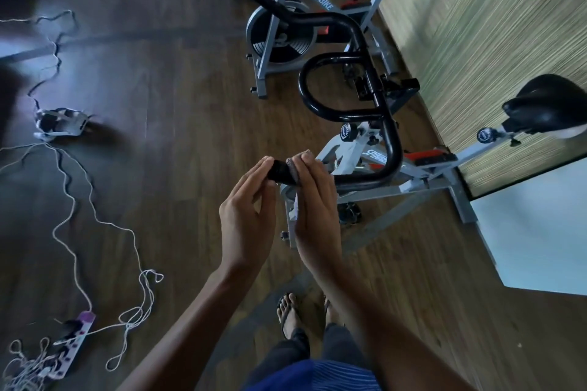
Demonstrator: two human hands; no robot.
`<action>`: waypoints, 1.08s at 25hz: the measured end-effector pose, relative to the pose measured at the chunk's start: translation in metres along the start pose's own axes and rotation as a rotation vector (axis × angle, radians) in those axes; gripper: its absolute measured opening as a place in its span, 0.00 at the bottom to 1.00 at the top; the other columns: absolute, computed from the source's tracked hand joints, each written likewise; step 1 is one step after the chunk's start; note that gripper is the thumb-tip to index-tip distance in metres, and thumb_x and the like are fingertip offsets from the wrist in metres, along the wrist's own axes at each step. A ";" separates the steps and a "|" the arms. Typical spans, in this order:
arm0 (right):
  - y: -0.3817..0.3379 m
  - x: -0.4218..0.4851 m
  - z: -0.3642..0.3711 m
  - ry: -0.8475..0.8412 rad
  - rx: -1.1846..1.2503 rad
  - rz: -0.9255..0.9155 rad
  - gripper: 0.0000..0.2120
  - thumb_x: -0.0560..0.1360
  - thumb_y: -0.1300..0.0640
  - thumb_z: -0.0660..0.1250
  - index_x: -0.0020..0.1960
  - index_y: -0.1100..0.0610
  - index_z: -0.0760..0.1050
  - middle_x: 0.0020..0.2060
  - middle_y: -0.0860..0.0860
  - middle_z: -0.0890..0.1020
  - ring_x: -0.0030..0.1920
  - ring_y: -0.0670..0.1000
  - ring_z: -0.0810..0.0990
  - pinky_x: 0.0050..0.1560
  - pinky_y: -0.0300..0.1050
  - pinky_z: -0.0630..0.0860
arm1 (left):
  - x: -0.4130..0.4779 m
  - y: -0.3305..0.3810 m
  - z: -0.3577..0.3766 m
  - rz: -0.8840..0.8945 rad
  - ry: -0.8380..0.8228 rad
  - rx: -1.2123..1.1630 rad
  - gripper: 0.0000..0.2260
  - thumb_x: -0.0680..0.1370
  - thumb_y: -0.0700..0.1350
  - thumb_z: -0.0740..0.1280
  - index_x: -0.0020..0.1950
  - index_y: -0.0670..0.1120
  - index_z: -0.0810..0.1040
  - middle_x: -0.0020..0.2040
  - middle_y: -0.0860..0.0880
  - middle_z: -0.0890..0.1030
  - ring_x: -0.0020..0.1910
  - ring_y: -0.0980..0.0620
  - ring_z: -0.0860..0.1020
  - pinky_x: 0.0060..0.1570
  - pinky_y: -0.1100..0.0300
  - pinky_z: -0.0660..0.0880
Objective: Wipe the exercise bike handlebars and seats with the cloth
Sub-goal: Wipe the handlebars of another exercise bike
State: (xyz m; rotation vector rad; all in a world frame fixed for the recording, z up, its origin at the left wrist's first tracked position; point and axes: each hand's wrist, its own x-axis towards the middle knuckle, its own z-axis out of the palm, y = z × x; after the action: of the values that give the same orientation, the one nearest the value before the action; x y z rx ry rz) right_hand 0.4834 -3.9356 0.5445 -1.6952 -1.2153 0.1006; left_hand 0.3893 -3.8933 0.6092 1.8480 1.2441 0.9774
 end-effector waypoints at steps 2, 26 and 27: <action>-0.007 0.002 0.006 0.052 0.006 0.028 0.19 0.82 0.65 0.63 0.72 0.65 0.70 0.71 0.59 0.72 0.76 0.56 0.67 0.73 0.61 0.67 | -0.002 0.000 0.002 0.006 0.003 0.005 0.16 0.81 0.34 0.65 0.68 0.41 0.78 0.66 0.46 0.80 0.65 0.59 0.76 0.61 0.71 0.73; 0.070 0.008 -0.049 -0.139 -0.383 -0.084 0.18 0.85 0.55 0.53 0.70 0.56 0.74 0.67 0.52 0.77 0.74 0.53 0.67 0.77 0.59 0.59 | -0.036 -0.016 0.063 0.560 -0.187 1.346 0.32 0.78 0.48 0.59 0.79 0.36 0.58 0.79 0.35 0.59 0.80 0.38 0.53 0.78 0.40 0.40; 0.072 0.009 -0.051 -0.127 -0.385 -0.097 0.18 0.85 0.56 0.54 0.69 0.57 0.75 0.67 0.52 0.78 0.74 0.53 0.68 0.76 0.60 0.60 | -0.038 -0.016 0.066 0.547 -0.197 1.327 0.33 0.77 0.49 0.60 0.79 0.36 0.58 0.80 0.35 0.57 0.80 0.38 0.52 0.78 0.40 0.39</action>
State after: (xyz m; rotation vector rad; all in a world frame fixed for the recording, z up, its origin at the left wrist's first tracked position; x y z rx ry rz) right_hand 0.5643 -3.9621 0.5193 -1.9785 -1.4811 -0.0922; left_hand 0.4302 -3.9328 0.5567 3.3108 1.3942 0.0506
